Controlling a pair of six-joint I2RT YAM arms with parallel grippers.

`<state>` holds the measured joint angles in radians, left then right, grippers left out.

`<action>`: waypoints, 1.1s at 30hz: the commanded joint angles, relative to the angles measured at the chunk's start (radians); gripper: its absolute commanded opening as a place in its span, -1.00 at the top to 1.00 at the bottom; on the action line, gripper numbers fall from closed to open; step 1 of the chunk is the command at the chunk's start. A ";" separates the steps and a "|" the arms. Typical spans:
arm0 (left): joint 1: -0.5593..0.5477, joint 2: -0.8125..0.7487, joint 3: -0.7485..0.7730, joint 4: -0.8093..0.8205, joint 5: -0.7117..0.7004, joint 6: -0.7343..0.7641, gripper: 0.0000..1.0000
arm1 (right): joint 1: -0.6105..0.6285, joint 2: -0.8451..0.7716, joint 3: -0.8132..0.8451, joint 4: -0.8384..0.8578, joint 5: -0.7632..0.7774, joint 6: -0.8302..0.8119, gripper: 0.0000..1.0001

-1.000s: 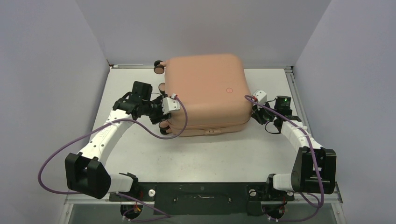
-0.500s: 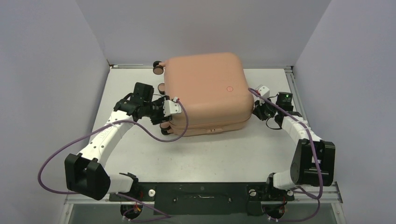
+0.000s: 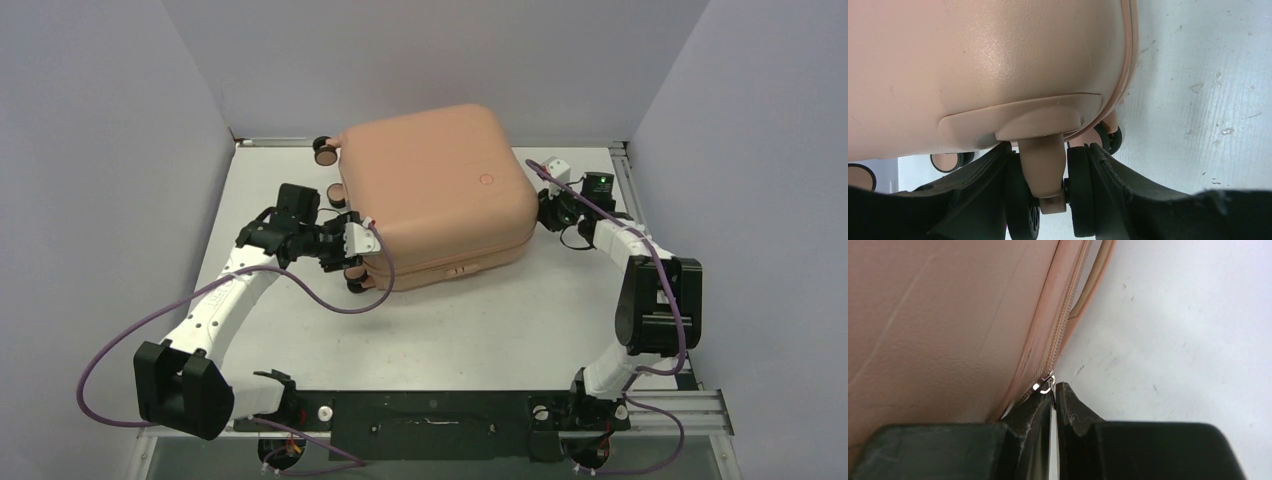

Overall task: Pack the luggage
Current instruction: Zip the luggage at the center of the board.

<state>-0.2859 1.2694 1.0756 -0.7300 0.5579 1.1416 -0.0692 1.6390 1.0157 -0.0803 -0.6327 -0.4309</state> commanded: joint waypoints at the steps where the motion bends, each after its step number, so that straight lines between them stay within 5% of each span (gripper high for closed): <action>1: 0.049 -0.035 -0.033 -0.195 -0.056 0.070 1.00 | -0.032 0.004 0.090 0.230 0.078 -0.026 0.90; 11: 0.240 -0.054 -0.018 -0.177 -0.051 0.121 1.00 | 0.034 -0.307 -0.151 0.184 -0.198 -0.109 0.90; 18: 0.350 -0.027 -0.068 0.026 -0.128 0.059 1.00 | 0.201 -0.473 -0.242 0.032 -0.166 -0.150 0.90; 26: 0.395 0.106 0.017 0.261 -0.205 -0.116 1.00 | 0.263 -0.507 -0.252 -0.056 -0.074 -0.172 0.90; 32: 0.386 0.184 0.084 0.334 -0.295 -0.195 1.00 | 0.273 -0.513 -0.222 -0.188 -0.183 -0.218 0.89; 33: 0.386 0.186 0.087 0.334 -0.297 -0.204 0.88 | 0.277 -0.506 -0.211 -0.231 -0.199 -0.250 0.89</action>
<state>0.0551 1.3758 1.1118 -0.6010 0.5022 1.2480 0.1940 1.1774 0.7406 -0.2031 -0.7116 -0.6128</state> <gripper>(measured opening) 0.558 0.061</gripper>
